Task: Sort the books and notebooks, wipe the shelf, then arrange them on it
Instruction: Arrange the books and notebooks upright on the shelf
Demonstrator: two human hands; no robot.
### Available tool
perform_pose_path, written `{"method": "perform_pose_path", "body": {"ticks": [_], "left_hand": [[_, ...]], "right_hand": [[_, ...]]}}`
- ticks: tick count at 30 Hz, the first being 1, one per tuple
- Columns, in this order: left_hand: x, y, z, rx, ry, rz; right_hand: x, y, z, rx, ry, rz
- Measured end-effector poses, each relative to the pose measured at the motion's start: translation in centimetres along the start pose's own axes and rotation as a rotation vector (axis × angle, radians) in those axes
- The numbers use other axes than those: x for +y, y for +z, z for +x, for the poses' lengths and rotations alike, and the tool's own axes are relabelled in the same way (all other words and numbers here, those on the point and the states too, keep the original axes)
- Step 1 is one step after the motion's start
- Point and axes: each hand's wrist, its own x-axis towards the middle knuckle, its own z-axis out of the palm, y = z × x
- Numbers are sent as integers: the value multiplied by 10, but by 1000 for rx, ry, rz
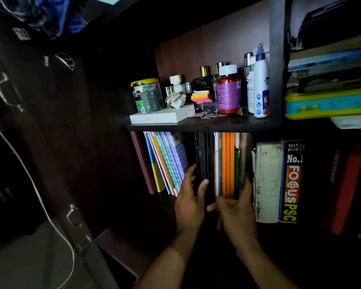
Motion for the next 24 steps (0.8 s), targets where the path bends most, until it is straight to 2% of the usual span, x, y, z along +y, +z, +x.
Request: {"method": "perform_pose_path", "body": {"ticks": [4, 8, 14, 17, 20, 24], "left_hand": [[-4, 1, 3, -19, -82, 74], [-2, 2, 4, -77, -75, 79], [4, 1, 4, -191, -181, -94], [2, 2, 4, -171, -232, -160], [3, 3, 5, -155, -215, -120], [0, 5, 3, -78, -174, -10]], "right_hand": [[3, -6, 4, -64, 1, -22], [7, -8, 7, -33, -24, -131], [6, -11, 11, -8, -144, -194], [5, -10, 11, -7, -158, -279], [7, -7, 11, -23, -124, -387], [6, -9, 16, -62, -127, -343]]}}
